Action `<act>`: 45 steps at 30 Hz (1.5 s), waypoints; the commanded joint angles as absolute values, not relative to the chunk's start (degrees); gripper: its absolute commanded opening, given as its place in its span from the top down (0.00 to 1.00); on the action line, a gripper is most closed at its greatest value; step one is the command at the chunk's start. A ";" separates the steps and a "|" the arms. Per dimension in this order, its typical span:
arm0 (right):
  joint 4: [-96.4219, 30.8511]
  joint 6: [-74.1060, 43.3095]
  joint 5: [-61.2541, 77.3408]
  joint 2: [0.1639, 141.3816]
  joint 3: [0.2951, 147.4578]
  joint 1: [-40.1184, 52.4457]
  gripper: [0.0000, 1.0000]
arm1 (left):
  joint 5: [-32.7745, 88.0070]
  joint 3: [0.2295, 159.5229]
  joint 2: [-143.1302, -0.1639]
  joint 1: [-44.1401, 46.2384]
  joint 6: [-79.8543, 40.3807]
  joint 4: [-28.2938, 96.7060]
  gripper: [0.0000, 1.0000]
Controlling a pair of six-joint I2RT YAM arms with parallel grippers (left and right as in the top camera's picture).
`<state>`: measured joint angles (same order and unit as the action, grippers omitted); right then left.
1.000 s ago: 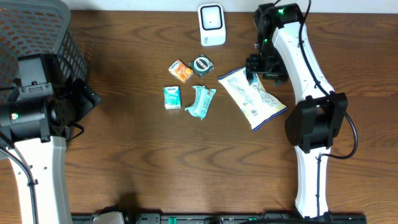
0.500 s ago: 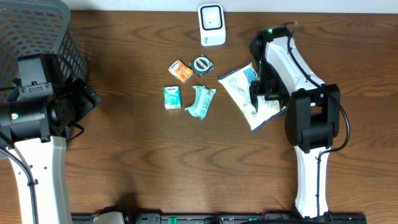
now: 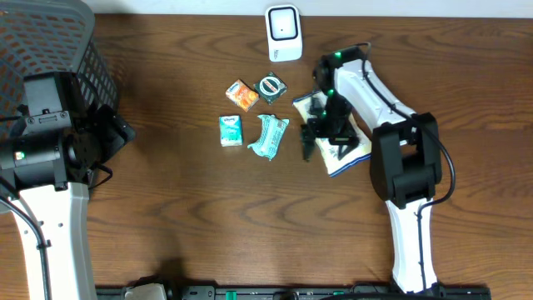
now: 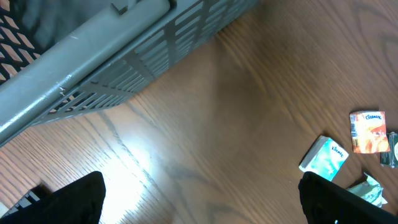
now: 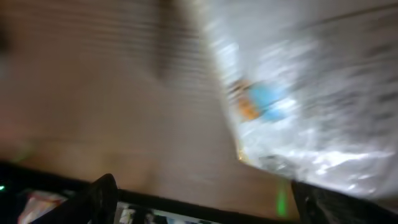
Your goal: Scan the item barcode
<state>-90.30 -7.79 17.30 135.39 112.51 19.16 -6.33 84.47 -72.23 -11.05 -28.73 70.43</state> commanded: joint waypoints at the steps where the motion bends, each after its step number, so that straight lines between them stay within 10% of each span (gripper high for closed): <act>1: -90.32 -6.57 20.82 135.33 117.25 19.55 0.15 | -6.50 84.60 -72.23 -11.25 -29.26 70.50 0.02; 11: -91.24 -7.07 7.53 135.33 128.79 15.40 0.09 | -6.50 84.60 -72.23 -11.25 -29.26 70.50 0.02; 18: -92.86 -4.80 3.86 135.33 125.12 13.69 0.42 | -6.50 84.60 -72.23 -11.25 -29.26 70.50 0.02; 45: -95.18 -6.83 10.61 135.33 123.55 17.34 0.23 | -6.50 84.60 -72.23 -11.25 -29.26 70.50 0.03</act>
